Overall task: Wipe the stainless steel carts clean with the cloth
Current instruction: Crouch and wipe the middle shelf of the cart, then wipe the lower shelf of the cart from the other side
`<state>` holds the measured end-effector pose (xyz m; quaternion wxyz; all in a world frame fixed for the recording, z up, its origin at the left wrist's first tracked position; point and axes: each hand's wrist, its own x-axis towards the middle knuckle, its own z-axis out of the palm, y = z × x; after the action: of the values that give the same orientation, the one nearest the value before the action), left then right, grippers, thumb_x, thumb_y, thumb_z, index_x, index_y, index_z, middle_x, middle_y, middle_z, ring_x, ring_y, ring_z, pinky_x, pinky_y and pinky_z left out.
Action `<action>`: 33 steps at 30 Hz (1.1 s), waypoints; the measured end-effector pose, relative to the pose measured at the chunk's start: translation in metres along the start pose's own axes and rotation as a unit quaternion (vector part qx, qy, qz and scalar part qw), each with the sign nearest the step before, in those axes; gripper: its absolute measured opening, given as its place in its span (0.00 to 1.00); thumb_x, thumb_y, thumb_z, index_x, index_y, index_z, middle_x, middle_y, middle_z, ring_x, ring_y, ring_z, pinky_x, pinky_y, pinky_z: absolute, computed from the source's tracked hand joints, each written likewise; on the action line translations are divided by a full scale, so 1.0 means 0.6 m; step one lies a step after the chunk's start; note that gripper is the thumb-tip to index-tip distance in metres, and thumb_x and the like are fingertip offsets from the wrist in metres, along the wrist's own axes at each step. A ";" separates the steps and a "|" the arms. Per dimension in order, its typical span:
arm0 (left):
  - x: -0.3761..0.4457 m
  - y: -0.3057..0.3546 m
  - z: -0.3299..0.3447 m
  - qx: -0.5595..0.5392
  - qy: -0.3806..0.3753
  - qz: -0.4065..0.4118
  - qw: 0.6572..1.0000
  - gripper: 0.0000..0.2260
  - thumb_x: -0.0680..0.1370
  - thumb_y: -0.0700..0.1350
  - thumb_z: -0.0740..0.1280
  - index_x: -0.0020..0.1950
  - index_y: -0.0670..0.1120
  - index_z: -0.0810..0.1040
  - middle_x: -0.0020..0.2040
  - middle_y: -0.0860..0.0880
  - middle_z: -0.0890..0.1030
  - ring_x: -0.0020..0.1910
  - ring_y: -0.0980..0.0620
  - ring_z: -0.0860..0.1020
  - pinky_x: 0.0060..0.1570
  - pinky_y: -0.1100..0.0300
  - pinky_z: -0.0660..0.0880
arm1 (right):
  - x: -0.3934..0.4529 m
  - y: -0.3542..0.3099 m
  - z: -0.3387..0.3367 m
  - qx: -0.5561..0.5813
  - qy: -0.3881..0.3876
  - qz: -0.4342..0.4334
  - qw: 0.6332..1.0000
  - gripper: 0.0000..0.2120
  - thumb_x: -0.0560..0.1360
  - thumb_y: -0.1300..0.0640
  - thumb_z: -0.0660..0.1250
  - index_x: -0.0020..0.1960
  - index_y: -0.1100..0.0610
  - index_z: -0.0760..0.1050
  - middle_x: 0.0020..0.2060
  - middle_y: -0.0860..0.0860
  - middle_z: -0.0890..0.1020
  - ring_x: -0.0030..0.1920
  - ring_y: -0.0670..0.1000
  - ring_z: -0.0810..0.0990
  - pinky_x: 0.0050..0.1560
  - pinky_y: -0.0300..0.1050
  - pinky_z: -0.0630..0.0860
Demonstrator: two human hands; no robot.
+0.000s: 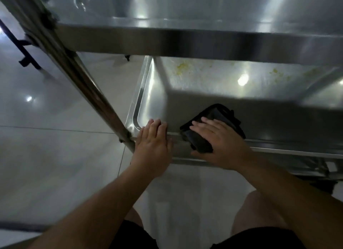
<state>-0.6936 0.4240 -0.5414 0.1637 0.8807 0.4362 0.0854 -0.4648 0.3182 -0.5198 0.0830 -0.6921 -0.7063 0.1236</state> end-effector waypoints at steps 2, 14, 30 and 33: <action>0.005 0.005 -0.019 0.005 -0.056 -0.014 0.998 0.27 0.87 0.55 0.55 0.84 0.46 0.61 0.85 0.43 0.58 0.85 0.44 0.51 0.80 0.52 0.40 | -0.005 -0.010 -0.017 0.096 0.024 0.014 0.995 0.30 0.79 0.32 0.63 0.73 0.49 0.77 0.71 0.48 0.78 0.74 0.46 0.69 0.75 0.33 0.54; -0.094 0.022 -0.273 0.049 -0.363 -0.093 0.926 0.26 0.81 0.53 0.63 0.79 0.49 0.68 0.79 0.48 0.69 0.77 0.43 0.69 0.72 0.47 0.70 | -0.064 -0.157 -0.197 0.131 -0.304 0.197 0.923 0.15 0.81 0.37 0.65 0.56 0.48 0.80 0.43 0.44 0.81 0.44 0.47 0.80 0.44 0.44 0.73; -0.347 -0.005 -0.754 -0.017 -0.376 -0.249 0.892 0.21 0.85 0.51 0.58 0.78 0.47 0.69 0.75 0.45 0.73 0.70 0.42 0.74 0.68 0.46 0.74 | -0.038 -0.580 -0.544 -0.018 -0.477 0.092 0.874 0.21 0.82 0.35 0.59 0.55 0.51 0.78 0.42 0.51 0.80 0.40 0.51 0.78 0.41 0.48 0.74; -0.368 -0.029 -0.823 -0.036 -0.333 -0.267 0.904 0.22 0.85 0.53 0.58 0.78 0.49 0.69 0.73 0.45 0.75 0.67 0.42 0.76 0.66 0.46 0.75 | 0.004 -0.657 -0.587 -0.042 -0.466 0.057 0.882 0.23 0.82 0.34 0.59 0.58 0.52 0.79 0.47 0.54 0.82 0.48 0.55 0.81 0.47 0.52 0.76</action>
<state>-0.9847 0.3636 -0.0894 0.3472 0.7018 0.5723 -0.2439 -0.7407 0.3367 -0.0693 -0.2924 -0.5967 -0.6269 0.4068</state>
